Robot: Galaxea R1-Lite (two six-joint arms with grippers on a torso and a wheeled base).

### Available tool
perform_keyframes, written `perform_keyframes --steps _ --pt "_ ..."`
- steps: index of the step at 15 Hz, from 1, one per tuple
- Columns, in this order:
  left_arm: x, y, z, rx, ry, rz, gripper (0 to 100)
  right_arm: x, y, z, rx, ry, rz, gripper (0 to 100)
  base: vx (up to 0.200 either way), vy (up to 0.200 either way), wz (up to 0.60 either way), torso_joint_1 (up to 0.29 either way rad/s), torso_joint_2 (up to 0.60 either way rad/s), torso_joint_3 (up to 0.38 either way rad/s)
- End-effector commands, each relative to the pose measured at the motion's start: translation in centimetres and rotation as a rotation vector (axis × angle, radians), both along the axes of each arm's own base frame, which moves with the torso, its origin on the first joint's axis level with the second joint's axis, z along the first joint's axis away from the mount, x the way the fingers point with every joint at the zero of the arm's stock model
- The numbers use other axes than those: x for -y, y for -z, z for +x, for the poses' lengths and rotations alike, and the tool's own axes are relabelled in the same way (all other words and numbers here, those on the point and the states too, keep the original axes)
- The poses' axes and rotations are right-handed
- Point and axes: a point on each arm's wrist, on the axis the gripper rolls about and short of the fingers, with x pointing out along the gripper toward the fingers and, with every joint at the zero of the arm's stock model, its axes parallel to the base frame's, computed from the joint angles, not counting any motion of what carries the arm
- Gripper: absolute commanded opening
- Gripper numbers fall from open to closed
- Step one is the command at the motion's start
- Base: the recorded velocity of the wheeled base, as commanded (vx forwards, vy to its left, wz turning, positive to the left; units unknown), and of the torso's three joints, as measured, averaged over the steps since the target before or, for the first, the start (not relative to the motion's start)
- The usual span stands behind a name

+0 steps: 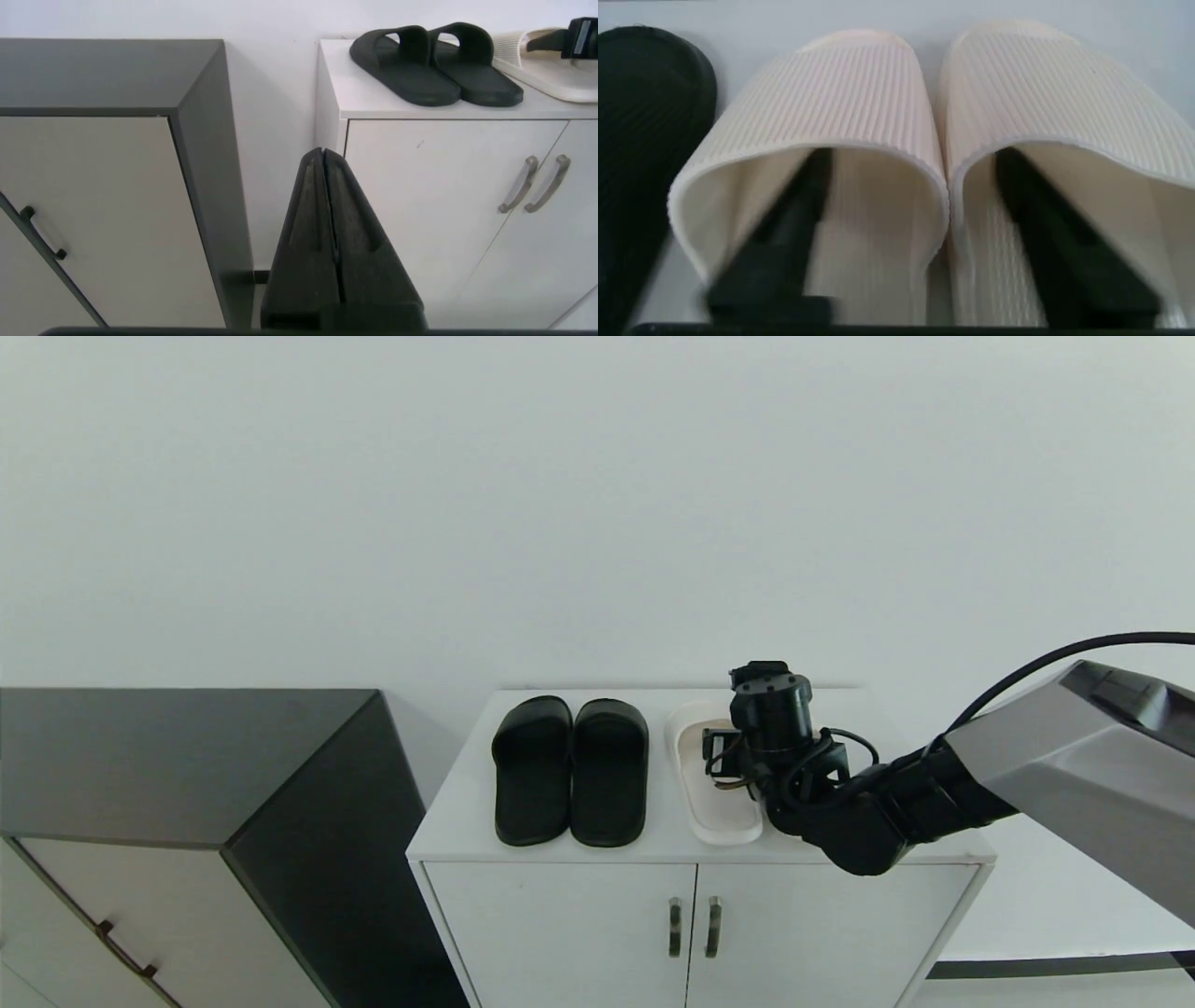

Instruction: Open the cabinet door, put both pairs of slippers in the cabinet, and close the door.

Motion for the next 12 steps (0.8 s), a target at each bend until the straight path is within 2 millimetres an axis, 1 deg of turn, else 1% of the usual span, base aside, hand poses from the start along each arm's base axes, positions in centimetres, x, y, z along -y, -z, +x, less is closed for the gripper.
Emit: perform_keyframes --steps 1,6,8,10,11,12 --pt "0.0 0.0 0.0 -0.001 -0.001 -0.001 0 0.0 0.5 0.5 -0.003 0.008 -0.006 0 0.000 0.000 0.00 0.000 0.00 0.000" --pt "0.0 0.0 0.0 -0.001 -0.001 -0.001 0 0.4 -0.4 0.4 0.015 0.012 -0.008 0 0.000 0.000 0.00 0.000 0.00 0.000" --pt "0.0 0.0 0.0 0.001 -0.001 -0.001 0 0.8 -1.0 -0.2 0.017 0.006 -0.029 0 0.000 0.000 0.00 0.000 0.00 0.000" --pt "0.0 0.0 0.0 -0.001 -0.001 -0.001 0 1.4 -2.5 -1.8 0.028 -0.007 -0.025 0 0.000 0.000 0.00 0.000 0.00 0.000" --pt "0.0 0.0 0.0 -0.001 -0.001 -0.001 0 1.9 -3.6 -3.6 0.030 -0.032 -0.031 0 0.000 0.000 0.00 0.000 0.00 0.000" --pt "0.0 0.0 0.0 -0.001 -0.001 -0.002 0 2.2 -4.1 -4.7 0.029 -0.048 -0.037 0 0.000 0.000 0.00 0.000 0.00 0.000"
